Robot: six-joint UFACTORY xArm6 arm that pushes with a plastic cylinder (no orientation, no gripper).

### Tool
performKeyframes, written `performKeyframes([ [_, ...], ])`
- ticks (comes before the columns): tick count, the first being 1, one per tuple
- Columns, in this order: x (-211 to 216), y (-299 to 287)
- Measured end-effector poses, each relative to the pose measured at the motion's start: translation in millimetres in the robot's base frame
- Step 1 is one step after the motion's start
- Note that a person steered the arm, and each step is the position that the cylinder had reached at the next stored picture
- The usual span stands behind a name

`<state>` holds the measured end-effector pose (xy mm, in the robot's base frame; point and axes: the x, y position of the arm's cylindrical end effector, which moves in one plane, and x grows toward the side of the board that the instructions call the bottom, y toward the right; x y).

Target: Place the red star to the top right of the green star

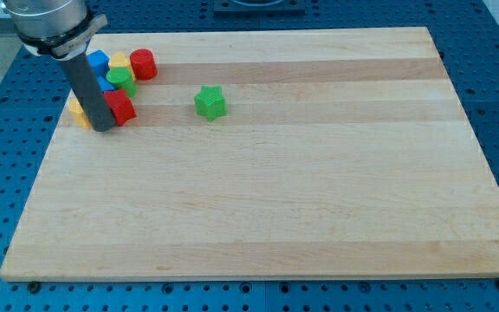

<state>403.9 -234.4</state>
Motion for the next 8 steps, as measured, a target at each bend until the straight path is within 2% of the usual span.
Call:
performKeyframes([
  [2,-34.0,0.4],
  [4,-34.7,65.6],
  [6,-93.2,62.5],
  [8,-83.8,148.9],
])
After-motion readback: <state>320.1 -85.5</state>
